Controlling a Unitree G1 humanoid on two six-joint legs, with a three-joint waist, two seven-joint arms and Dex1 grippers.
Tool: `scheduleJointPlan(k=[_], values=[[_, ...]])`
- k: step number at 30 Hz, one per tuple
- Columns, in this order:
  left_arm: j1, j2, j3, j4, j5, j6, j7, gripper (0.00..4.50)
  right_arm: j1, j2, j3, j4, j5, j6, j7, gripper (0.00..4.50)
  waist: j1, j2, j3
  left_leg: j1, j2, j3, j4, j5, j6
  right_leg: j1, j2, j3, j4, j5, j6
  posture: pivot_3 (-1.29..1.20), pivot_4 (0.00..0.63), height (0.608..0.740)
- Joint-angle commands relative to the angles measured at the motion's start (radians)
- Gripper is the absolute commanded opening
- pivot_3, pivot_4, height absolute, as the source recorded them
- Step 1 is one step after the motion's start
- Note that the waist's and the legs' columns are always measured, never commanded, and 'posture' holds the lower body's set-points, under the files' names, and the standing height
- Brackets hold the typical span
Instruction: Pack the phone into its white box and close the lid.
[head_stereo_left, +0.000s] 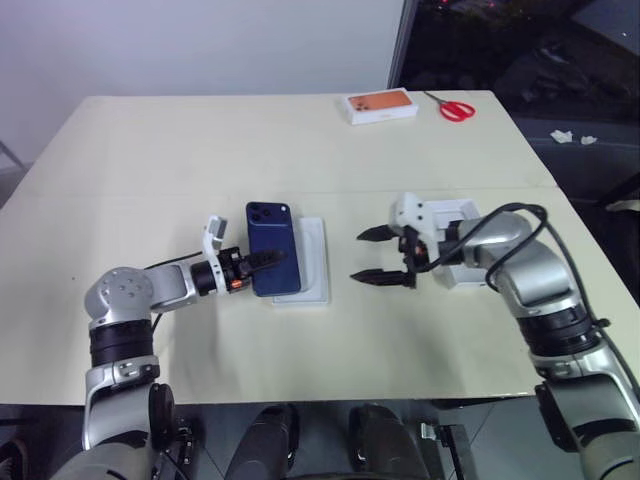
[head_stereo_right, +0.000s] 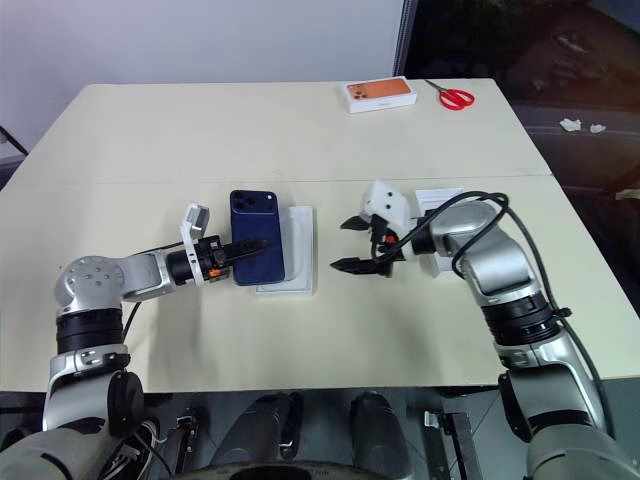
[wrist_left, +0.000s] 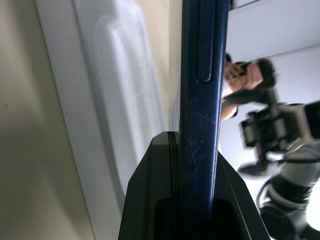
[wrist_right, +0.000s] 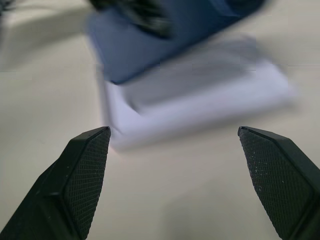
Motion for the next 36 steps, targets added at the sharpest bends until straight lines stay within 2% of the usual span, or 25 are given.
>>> scheduleJointPlan(k=[1,4,6,7,13,14,23,32,36], values=[[-0.046,-0.010,-0.032,0.035,0.015,-0.032,-0.039,0.00,0.005,0.000,-0.012,-0.020,0.017,-0.021,-0.016,4.26,0.001,0.000,0.000,0.000,0.000,0.000,-0.001,0.000,0.000,0.000,0.000,0.000,0.000,0.000,0.000,0.00,0.150,0.740],[-0.084,-0.034,-0.068,0.079,0.039,-0.052,-0.056,0.00,0.018,0.014,-0.010,-0.048,0.023,-0.014,-0.046,4.26,0.007,0.000,0.000,0.000,0.001,0.000,0.001,0.000,0.000,0.000,0.000,-0.001,0.000,0.000,0.000,0.00,0.150,0.740],[-0.098,-0.036,-0.087,0.085,0.049,-0.051,-0.066,1.00,0.019,0.020,-0.008,-0.054,0.023,-0.013,-0.060,4.32,0.007,0.000,0.000,0.000,0.000,0.000,0.002,0.000,0.000,0.001,0.000,-0.001,0.000,0.000,0.000,0.00,0.150,0.740],[-0.102,-0.035,-0.094,0.086,0.054,-0.052,-0.070,1.29,0.020,0.022,-0.007,-0.056,0.024,-0.014,-0.064,4.32,0.007,0.000,0.000,0.000,0.000,0.000,0.002,0.000,0.000,0.001,0.000,-0.001,0.000,0.000,0.000,0.00,0.150,0.740],[-0.106,-0.016,-0.100,0.085,0.061,-0.033,-0.088,4.22,0.016,0.023,0.001,-0.033,0.005,-0.047,-0.089,4.32,0.004,0.000,0.000,0.000,0.000,0.000,0.002,0.000,0.000,0.001,0.000,0.000,0.001,0.000,0.000,0.00,0.150,0.740],[-0.104,-0.012,-0.104,0.078,0.064,-0.033,-0.090,4.49,0.016,0.023,0.004,-0.031,0.003,-0.052,-0.091,4.32,0.004,0.001,0.000,0.001,0.000,0.000,0.002,0.000,0.000,0.001,0.000,-0.001,0.001,0.000,0.000,0.00,0.150,0.740],[-0.088,0.048,-0.111,-0.019,0.059,-0.011,-0.092,4.49,-0.014,0.046,0.029,0.003,-0.004,-0.077,-0.099,4.32,0.001,0.001,0.000,0.001,0.000,0.000,0.001,0.000,0.000,0.001,0.001,0.000,0.001,0.000,0.000,0.00,0.150,0.740],[-0.117,0.040,-0.071,-0.052,0.029,0.049,-0.043,4.49,-0.037,0.078,0.052,0.034,-0.010,-0.101,-0.109,4.32,0.003,0.001,0.000,0.001,0.000,0.000,0.001,0.000,0.000,0.001,0.001,0.000,0.001,0.000,0.000,0.00,0.150,0.740],[-0.109,0.067,-0.090,-0.115,0.034,0.072,-0.043,4.49,-0.039,0.087,0.057,0.041,-0.018,-0.111,-0.113,4.32,0.003,0.001,0.000,0.001,0.000,0.000,0.002,0.000,0.000,0.001,0.001,0.000,0.001,0.000,0.000,0.00,0.150,0.740]])
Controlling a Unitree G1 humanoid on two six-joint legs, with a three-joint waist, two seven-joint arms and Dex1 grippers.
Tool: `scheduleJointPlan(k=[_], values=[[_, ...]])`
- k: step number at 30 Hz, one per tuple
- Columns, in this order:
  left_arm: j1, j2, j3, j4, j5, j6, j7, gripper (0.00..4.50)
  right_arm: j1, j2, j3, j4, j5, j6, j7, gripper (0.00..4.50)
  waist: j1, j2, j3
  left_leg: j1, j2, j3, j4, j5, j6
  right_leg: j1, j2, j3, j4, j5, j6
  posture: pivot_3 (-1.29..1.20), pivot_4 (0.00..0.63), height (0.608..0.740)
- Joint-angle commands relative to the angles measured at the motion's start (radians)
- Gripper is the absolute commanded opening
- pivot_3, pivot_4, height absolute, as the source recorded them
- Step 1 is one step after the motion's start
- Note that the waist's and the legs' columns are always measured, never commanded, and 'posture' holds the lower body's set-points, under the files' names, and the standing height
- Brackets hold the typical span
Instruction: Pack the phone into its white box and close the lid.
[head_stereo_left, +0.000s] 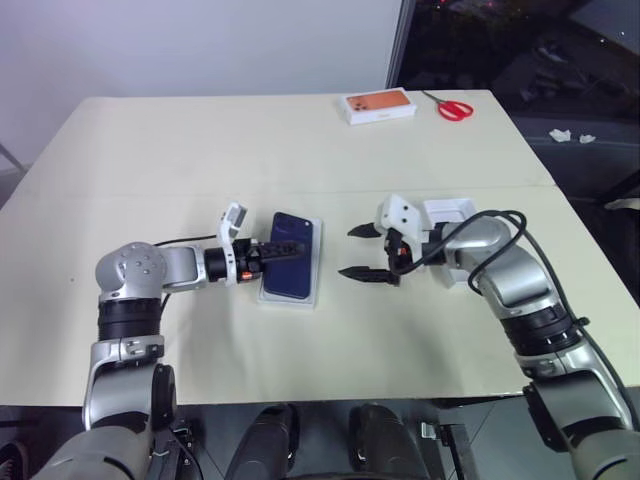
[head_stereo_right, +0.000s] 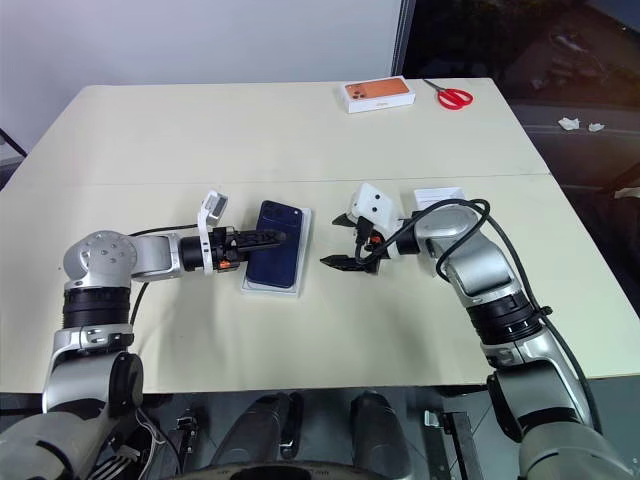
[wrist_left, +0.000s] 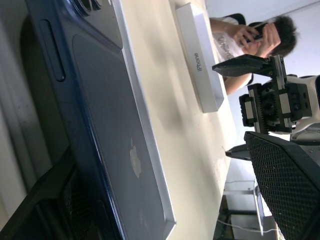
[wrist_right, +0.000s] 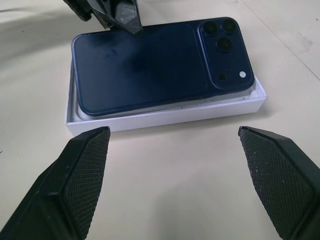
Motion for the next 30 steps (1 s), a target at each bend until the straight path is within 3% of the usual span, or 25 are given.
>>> scheduleJointPlan(k=[1,13,21,23,25,27,30], values=[[-0.006,0.035,0.006,-0.076,-0.011,0.017,-0.002,4.49,-0.025,0.008,-0.002,-0.006,-0.002,-0.027,-0.004,4.32,0.000,0.000,0.000,0.000,0.000,0.000,0.000,0.000,0.000,0.000,0.000,0.000,0.000,0.000,0.000,0.00,0.150,0.740],[-0.003,0.147,0.105,-0.134,-0.016,0.068,0.025,4.49,-0.015,0.019,-0.002,-0.006,0.006,-0.040,-0.014,4.32,0.000,0.000,0.000,0.000,0.000,0.000,0.000,0.000,0.000,-0.001,0.000,0.000,0.000,0.000,0.000,0.00,0.150,0.740],[0.088,0.227,0.114,-0.204,0.024,-0.014,0.026,4.49,-0.009,0.052,0.005,0.007,-0.004,-0.065,-0.042,4.32,-0.001,0.000,0.000,0.000,0.000,0.000,0.000,0.000,0.000,-0.001,0.000,0.000,0.000,0.000,0.000,0.00,0.150,0.740],[0.094,0.213,0.145,-0.195,0.010,-0.015,0.033,3.92,-0.003,0.057,0.010,0.009,-0.007,-0.072,-0.044,4.32,0.001,0.000,0.000,0.000,0.000,0.000,0.000,0.000,0.000,-0.001,0.000,0.000,0.000,0.000,0.000,0.00,0.150,0.740],[0.147,0.229,0.105,-0.221,0.054,-0.082,0.028,3.08,0.008,0.064,0.021,0.007,-0.016,-0.080,-0.050,3.75,0.001,0.000,0.000,0.000,0.000,0.000,0.000,0.000,0.000,-0.001,0.000,0.000,0.000,0.000,0.000,0.00,0.150,0.740],[0.197,0.253,0.036,-0.226,0.131,-0.177,0.027,2.08,0.019,0.068,0.034,0.006,-0.032,-0.087,-0.059,2.93,0.001,0.000,0.000,0.000,0.000,0.000,0.000,0.000,0.000,0.000,-0.001,0.000,0.000,0.000,0.000,0.00,0.150,0.740],[0.254,0.263,-0.040,-0.225,0.192,-0.268,0.001,0.47,0.029,0.057,0.079,0.033,-0.096,-0.129,-0.071,1.33,0.001,0.000,0.000,0.000,0.000,0.000,0.000,0.000,0.000,-0.001,-0.001,0.001,0.000,0.000,0.000,0.00,0.150,0.740]])
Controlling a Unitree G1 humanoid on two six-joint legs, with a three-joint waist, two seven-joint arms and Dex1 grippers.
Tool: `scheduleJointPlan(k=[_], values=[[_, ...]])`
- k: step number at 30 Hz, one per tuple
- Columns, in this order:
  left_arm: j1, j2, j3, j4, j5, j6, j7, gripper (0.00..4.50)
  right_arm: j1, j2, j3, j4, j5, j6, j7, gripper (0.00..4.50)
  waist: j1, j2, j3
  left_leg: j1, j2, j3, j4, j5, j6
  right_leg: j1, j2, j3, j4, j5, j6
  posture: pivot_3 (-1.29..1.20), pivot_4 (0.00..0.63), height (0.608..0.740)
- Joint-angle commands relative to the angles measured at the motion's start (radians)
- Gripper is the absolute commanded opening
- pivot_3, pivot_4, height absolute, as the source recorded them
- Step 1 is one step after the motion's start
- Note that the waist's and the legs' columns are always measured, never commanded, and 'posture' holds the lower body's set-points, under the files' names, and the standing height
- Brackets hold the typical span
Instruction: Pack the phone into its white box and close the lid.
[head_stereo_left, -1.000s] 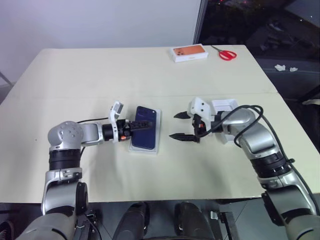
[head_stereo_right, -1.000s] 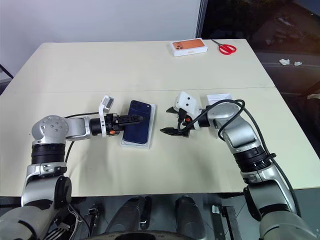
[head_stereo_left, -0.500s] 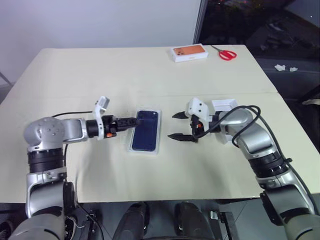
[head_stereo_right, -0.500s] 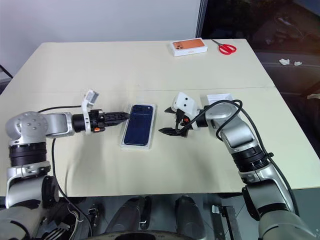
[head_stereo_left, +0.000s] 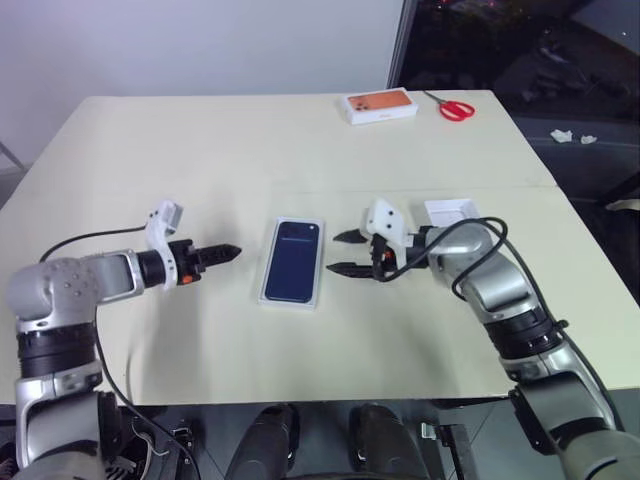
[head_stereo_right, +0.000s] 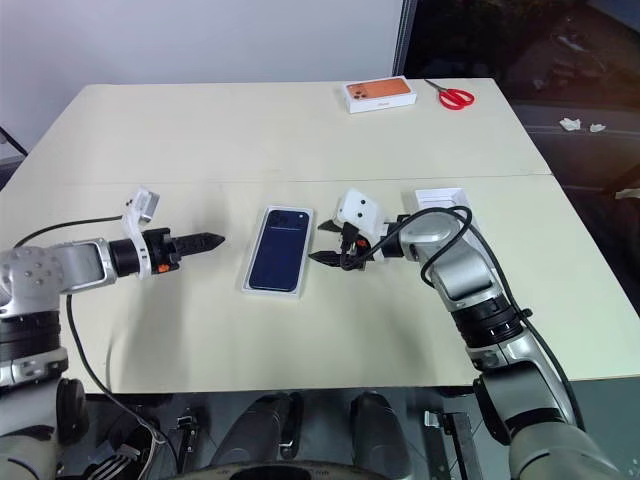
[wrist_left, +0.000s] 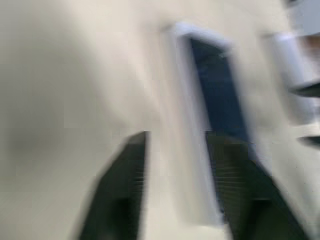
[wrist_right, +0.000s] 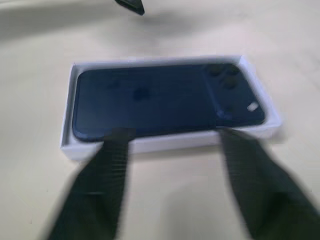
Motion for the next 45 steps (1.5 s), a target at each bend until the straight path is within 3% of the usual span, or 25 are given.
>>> scheduleJointPlan(k=[1,3,7,11,19,22,25,32,38,45], values=[[0.036,0.011,-0.072,-0.025,0.069,-0.113,-0.033,0.01,0.002,-0.013,0.041,0.031,-0.077,-0.071,-0.020,0.80,0.000,0.000,0.000,0.000,0.000,0.000,0.000,0.000,0.000,0.000,0.000,0.000,0.000,0.000,0.000,0.00,0.150,0.740],[0.047,0.010,-0.092,-0.025,0.089,-0.149,-0.043,0.00,0.002,-0.016,0.053,0.052,-0.106,-0.097,-0.028,0.02,0.004,0.000,0.000,0.000,0.000,0.000,0.000,0.000,0.000,0.000,0.000,0.000,0.000,0.000,0.000,0.00,0.150,0.740],[0.031,-0.046,-0.090,-0.040,0.063,-0.137,-0.037,0.00,-0.009,0.015,0.060,0.087,-0.138,-0.111,-0.070,0.02,0.002,0.000,0.000,0.000,0.000,0.000,0.001,0.000,0.001,0.001,0.000,-0.001,0.000,0.000,0.000,0.00,0.150,0.740],[0.029,-0.067,-0.167,-0.034,0.108,-0.172,-0.048,0.00,-0.027,0.030,0.082,0.143,-0.193,-0.136,-0.099,0.02,0.003,0.000,0.000,0.000,0.000,0.000,0.001,0.000,0.000,0.001,0.000,-0.001,0.000,0.000,0.000,0.00,0.150,0.740],[-0.081,-0.227,-0.335,0.094,0.224,-0.233,-0.027,0.00,-0.075,0.080,0.105,0.238,-0.262,-0.183,-0.138,0.02,0.017,0.001,-0.002,0.002,-0.001,-0.001,0.002,0.000,0.000,0.004,0.000,-0.002,0.000,0.000,0.000,0.00,0.150,0.740],[-0.124,-0.294,-0.373,0.141,0.240,-0.242,-0.050,0.00,-0.067,0.045,0.087,0.242,-0.266,-0.187,-0.119,0.02,0.029,0.003,-0.003,0.002,-0.002,-0.001,0.002,0.003,-0.004,0.005,-0.001,-0.002,0.000,0.000,0.000,0.00,0.150,0.740],[-0.147,-0.327,-0.406,0.164,0.273,-0.263,-0.075,0.00,-0.050,-0.002,0.079,0.236,-0.273,-0.200,-0.098,0.02,0.045,0.004,-0.004,0.006,-0.004,-0.003,0.003,-0.001,0.003,0.007,-0.001,-0.005,-0.002,0.000,0.000,0.00,0.150,0.740],[-0.227,-0.473,-0.449,0.224,0.299,-0.288,-0.111,0.00,0.039,-0.194,0.001,0.192,-0.253,-0.217,-0.018,0.02,0.082,0.005,-0.004,0.004,-0.007,-0.003,0.010,-0.003,0.006,0.013,-0.003,-0.006,-0.005,0.000,0.000,0.00,0.150,0.740],[-0.299,-0.514,-0.451,0.321,0.335,-0.339,-0.136,0.00,0.059,-0.243,-0.036,0.210,-0.252,-0.217,-0.013,0.02,0.071,0.004,-0.004,0.002,-0.006,-0.001,0.017,-0.005,0.009,0.016,-0.003,-0.006,-0.006,0.000,0.002,0.00,0.150,0.740],[-0.314,-0.481,-0.433,0.354,0.372,-0.384,-0.154,0.00,0.080,-0.234,-0.032,0.146,-0.241,-0.170,0.022,0.02,0.052,0.004,-0.004,0.001,-0.006,-0.002,0.017,-0.005,0.008,0.016,-0.005,-0.006,-0.005,0.000,0.002,0.00,0.150,0.740]])
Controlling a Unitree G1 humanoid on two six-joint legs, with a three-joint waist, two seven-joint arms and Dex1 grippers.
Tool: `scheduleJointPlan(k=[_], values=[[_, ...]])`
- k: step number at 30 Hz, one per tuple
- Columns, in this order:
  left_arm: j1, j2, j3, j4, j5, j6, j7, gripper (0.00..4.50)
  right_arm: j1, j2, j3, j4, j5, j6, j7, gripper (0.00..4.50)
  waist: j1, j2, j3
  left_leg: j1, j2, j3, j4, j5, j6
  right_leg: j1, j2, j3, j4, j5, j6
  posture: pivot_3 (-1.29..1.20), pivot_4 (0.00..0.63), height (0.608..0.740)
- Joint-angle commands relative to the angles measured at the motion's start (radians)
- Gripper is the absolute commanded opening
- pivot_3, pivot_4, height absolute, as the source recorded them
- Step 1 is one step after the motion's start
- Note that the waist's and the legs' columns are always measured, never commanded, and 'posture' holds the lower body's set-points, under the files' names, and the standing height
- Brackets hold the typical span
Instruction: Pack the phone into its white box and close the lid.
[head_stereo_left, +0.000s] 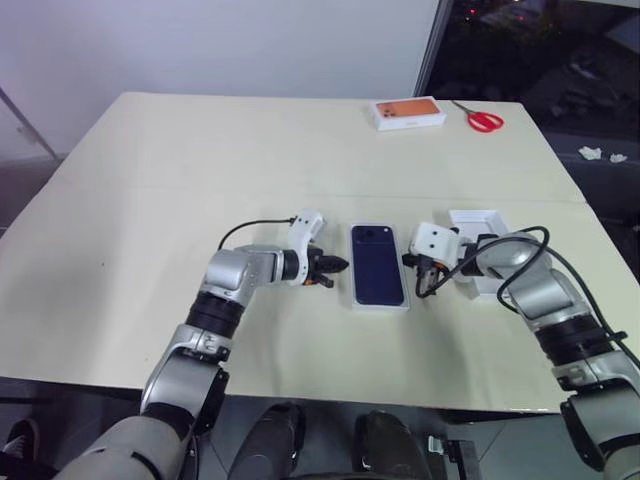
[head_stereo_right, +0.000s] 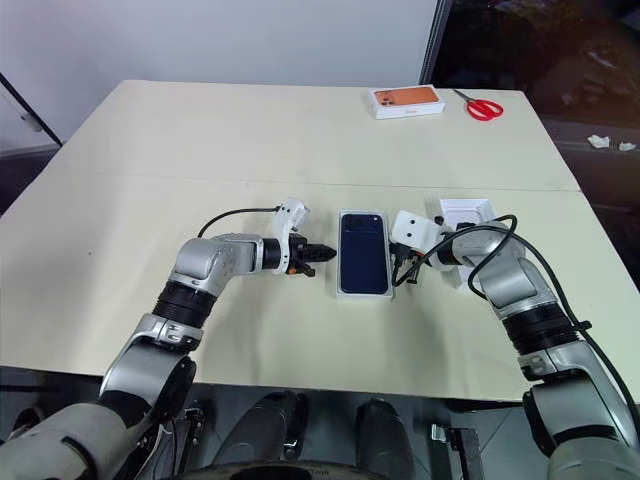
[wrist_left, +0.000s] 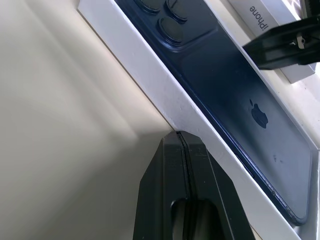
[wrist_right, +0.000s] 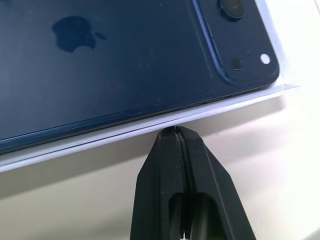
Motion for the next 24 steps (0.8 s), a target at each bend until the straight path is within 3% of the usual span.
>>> scheduleJointPlan(k=[1,4,7,10,14,17,24], values=[[-0.011,0.025,-0.009,0.008,0.021,-0.016,-0.021,0.00,0.011,-0.001,0.005,-0.017,0.008,0.027,0.023,0.02,-0.006,0.000,0.000,0.000,0.000,0.000,0.000,0.000,0.000,0.000,0.000,0.000,0.000,0.000,0.000,0.00,0.150,0.740],[-0.003,0.077,-0.004,-0.019,0.018,-0.001,-0.054,0.00,-0.009,-0.019,-0.007,-0.005,0.006,0.022,0.034,0.02,-0.012,0.000,0.000,0.000,0.001,0.000,-0.001,0.000,0.000,-0.001,0.001,0.000,0.001,0.000,0.000,0.00,0.150,0.740],[0.030,0.144,-0.002,-0.092,0.001,0.033,-0.098,0.00,-0.039,-0.052,-0.023,0.002,0.001,0.009,0.051,0.83,-0.029,0.000,0.002,-0.001,0.002,0.000,-0.001,0.000,0.000,-0.003,0.002,0.000,0.002,0.000,0.000,0.00,0.150,0.740],[0.078,0.225,0.014,-0.165,0.000,0.030,-0.116,0.00,-0.065,-0.083,-0.040,-0.018,0.022,0.039,0.081,2.24,-0.040,0.001,0.003,-0.001,0.002,0.000,-0.003,0.000,-0.001,-0.005,0.002,0.002,0.002,0.000,0.000,0.00,0.150,0.740],[0.097,0.286,0.107,-0.202,-0.011,-0.056,-0.098,0.00,-0.080,-0.096,-0.085,-0.070,0.082,0.150,0.106,4.48,-0.054,0.001,0.004,-0.001,0.004,0.000,-0.005,0.000,0.000,-0.007,0.003,0.003,0.003,0.000,0.000,0.00,0.150,0.740],[0.106,0.327,0.206,-0.247,-0.071,-0.068,-0.117,0.89,-0.093,-0.091,-0.140,-0.096,0.138,0.306,0.090,4.50,-0.055,0.001,0.005,-0.003,0.004,0.000,-0.008,0.001,-0.002,-0.011,0.003,0.003,0.004,0.000,0.000,0.00,0.150,0.740],[0.354,0.487,0.286,-0.423,-0.141,-0.278,-0.378,4.45,-0.165,-0.121,-0.171,-0.155,0.202,0.866,0.005,4.50,-0.054,0.002,0.005,-0.003,0.005,0.003,-0.015,0.002,-0.004,-0.015,0.002,0.007,0.002,0.000,-0.001,0.00,0.150,0.740]])
